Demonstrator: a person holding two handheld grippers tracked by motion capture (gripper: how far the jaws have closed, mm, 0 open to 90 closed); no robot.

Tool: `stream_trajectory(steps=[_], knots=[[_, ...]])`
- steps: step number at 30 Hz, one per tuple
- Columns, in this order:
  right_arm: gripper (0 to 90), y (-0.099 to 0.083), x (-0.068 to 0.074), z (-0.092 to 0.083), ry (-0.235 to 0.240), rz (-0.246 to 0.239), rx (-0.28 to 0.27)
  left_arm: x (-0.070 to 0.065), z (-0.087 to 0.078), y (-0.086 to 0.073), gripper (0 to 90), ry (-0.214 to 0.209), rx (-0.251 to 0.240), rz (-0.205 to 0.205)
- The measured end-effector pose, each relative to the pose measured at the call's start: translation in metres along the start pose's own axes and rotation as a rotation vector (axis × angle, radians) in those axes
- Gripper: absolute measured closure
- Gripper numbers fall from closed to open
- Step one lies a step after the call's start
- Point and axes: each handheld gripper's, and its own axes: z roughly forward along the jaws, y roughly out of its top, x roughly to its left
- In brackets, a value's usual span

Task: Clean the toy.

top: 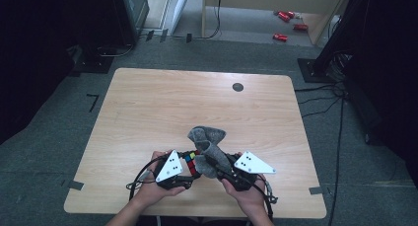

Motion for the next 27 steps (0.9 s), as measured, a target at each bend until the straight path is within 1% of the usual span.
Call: stream_trajectory(steps=[1, 2, 3, 4, 5, 7, 9, 10, 11, 12, 14, 15, 17, 19, 20, 21, 22, 23, 26, 27], knots=[[66.4, -0.002, 0.0, 0.001, -0.003, 0.009, -0.015, 0.001, -0.002, 0.0, 33.8, 0.001, -0.011, -0.006], [66.5, -0.003, -0.003, 0.002, -0.006, 0.031, -0.011, 0.003, -0.004, 0.0, 33.9, -0.002, -0.021, -0.014], [66.8, -0.005, -0.006, 0.002, -0.013, 0.044, -0.001, 0.005, -0.007, 0.0, 33.8, -0.003, -0.04, -0.027], [66.9, -0.007, -0.01, 0.003, -0.034, 0.044, 0.015, 0.009, -0.01, 0.0, 33.8, -0.007, -0.059, -0.046], [67.0, -0.009, -0.015, 0.003, -0.055, 0.049, 0.036, 0.011, -0.011, 0.0, 33.9, -0.005, -0.066, -0.056], [66.9, -0.011, -0.021, 0.002, -0.064, 0.073, 0.054, 0.015, -0.013, 0.0, 33.8, 0.002, -0.085, -0.082], [66.8, -0.01, -0.023, -0.001, -0.065, 0.075, 0.046, 0.019, -0.014, 0.0, 33.8, 0.009, -0.09, -0.11], [66.8, -0.009, -0.022, -0.001, -0.057, 0.069, 0.039, 0.021, -0.015, -0.001, 33.8, 0.005, -0.099, -0.133], [66.8, -0.009, -0.02, -0.001, -0.051, 0.06, 0.038, 0.023, -0.016, 0.0, 33.8, -0.007, -0.114, -0.166], [66.6, -0.01, -0.018, 0.001, -0.04, 0.047, 0.042, 0.025, -0.017, 0.0, 33.8, -0.019, -0.132, -0.2], [66.4, -0.013, -0.015, 0.004, -0.026, 0.021, 0.054, 0.029, -0.02, 0.0, 33.8, -0.047, -0.17, -0.255], [66.4, -0.015, -0.014, 0.006, -0.02, -0.001, 0.061, 0.031, -0.021, 0.0, 33.8, -0.066, -0.189, -0.282], [67.0, -0.019, -0.009, 0.01, 0.01, -0.063, 0.065, 0.034, -0.024, 0.001, 33.8, -0.094, -0.213, -0.315], [67.6, -0.023, -0.001, 0.016, 0.035, -0.158, 0.066, 0.037, -0.025, 0.001, 33.8, -0.125, -0.222, -0.339], [67.8, -0.026, 0.005, 0.019, 0.049, -0.219, 0.064, 0.037, -0.026, 0.001, 33.8, -0.131, -0.219, -0.343], [67.7, -0.027, 0.009, 0.021, 0.052, -0.252, 0.068, 0.038, -0.025, 0.001, 33.8, -0.134, -0.215, -0.345], [67.6, -0.029, 0.012, 0.023, 0.057, -0.281, 0.07, 0.039, -0.025, 0.0, 33.8, -0.142, -0.208, -0.356], [67.6, -0.032, 0.015, 0.025, 0.063, -0.293, 0.082, 0.04, -0.025, 0.0, 33.8, -0.147, -0.204, -0.361], [67.2, -0.036, 0.016, 0.029, 0.086, -0.318, 0.12, 0.039, -0.023, 0.001, 33.8, -0.162, -0.19, -0.371], [67.2, -0.037, 0.016, 0.029, 0.078, -0.336, 0.125, 0.039, -0.022, 0.001, 33.8, -0.167, -0.179, -0.366]])
